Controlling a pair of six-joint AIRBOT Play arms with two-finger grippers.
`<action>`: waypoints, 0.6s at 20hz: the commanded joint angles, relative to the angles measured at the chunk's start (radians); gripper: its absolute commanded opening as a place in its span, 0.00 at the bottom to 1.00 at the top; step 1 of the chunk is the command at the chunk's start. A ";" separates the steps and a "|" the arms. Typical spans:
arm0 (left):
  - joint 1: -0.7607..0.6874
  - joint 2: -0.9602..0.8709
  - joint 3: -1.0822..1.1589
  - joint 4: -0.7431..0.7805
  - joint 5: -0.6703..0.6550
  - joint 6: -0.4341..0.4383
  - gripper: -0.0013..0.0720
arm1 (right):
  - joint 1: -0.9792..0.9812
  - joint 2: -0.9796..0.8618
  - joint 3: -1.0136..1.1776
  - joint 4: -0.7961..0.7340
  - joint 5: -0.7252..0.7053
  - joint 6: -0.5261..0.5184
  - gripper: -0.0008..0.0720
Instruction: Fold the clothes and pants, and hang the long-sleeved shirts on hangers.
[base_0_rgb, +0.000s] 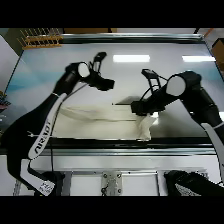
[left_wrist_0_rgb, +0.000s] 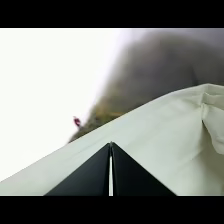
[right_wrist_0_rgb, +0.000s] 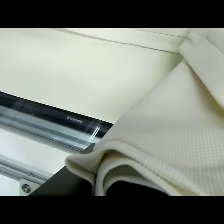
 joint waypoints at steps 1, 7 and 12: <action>0.140 0.096 0.001 0.026 -0.057 0.003 0.04 | 0.103 -0.080 0.001 0.011 -0.113 0.076 0.03; 0.254 0.190 0.001 0.026 -0.137 0.014 0.04 | 0.189 -0.267 0.001 0.076 -0.275 0.052 0.03; 0.267 0.241 0.001 0.027 -0.158 0.019 0.04 | 0.235 -0.369 0.002 0.100 -0.437 0.047 0.04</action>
